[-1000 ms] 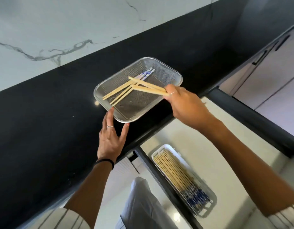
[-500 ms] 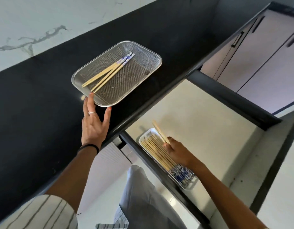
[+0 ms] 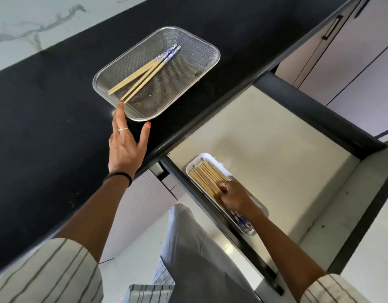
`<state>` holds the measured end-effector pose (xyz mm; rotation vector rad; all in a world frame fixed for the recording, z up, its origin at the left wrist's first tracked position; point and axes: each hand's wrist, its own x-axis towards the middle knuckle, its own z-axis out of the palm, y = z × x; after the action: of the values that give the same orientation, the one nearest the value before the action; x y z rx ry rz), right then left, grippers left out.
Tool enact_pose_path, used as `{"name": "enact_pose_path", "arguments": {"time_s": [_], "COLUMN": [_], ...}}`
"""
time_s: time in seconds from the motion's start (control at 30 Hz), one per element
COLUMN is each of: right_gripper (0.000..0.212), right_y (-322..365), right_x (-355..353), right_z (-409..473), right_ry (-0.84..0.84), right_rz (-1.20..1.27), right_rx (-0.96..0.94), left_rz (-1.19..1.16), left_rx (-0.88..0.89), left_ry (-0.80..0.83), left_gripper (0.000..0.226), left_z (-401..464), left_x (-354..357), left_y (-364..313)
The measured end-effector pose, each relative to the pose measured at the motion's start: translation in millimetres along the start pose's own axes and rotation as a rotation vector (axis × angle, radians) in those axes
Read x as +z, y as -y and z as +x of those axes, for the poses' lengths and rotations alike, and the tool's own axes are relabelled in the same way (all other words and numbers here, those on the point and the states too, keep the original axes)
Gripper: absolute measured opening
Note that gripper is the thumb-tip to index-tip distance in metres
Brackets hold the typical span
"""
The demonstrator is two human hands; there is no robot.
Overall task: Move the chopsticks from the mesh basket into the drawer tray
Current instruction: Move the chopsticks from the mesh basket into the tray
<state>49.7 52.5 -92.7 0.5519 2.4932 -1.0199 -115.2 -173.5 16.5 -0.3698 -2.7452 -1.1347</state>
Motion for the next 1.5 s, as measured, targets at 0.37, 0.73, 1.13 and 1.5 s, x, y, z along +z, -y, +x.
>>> {"name": "enact_pose_path", "arguments": {"time_s": [0.37, 0.73, 1.13, 1.5], "right_gripper": [0.037, 0.033, 0.028, 0.037], "right_y": [-17.3, -15.8, -29.0, -27.8], "right_x": [14.3, 16.2, 14.1, 20.1], "right_z": [-6.4, -0.9, -18.1, -27.6], "right_ry": [-0.087, -0.119, -0.116, -0.103], "right_rz": [0.122, 0.195, 0.205, 0.198], "right_rx": [-0.002, -0.028, -0.014, -0.060], "left_rz": [0.084, 0.096, 0.091, 0.114], "left_rx": [0.014, -0.001, 0.004, 0.008], "left_ry": [0.021, 0.044, 0.060, 0.065], "left_gripper": [0.076, 0.076, 0.076, 0.076], "left_z": [-3.8, -3.7, -4.2, -2.8], "left_x": [-1.1, -3.2, -5.9, -6.1], "left_y": [-4.5, -8.2, -11.9, -11.6]}}
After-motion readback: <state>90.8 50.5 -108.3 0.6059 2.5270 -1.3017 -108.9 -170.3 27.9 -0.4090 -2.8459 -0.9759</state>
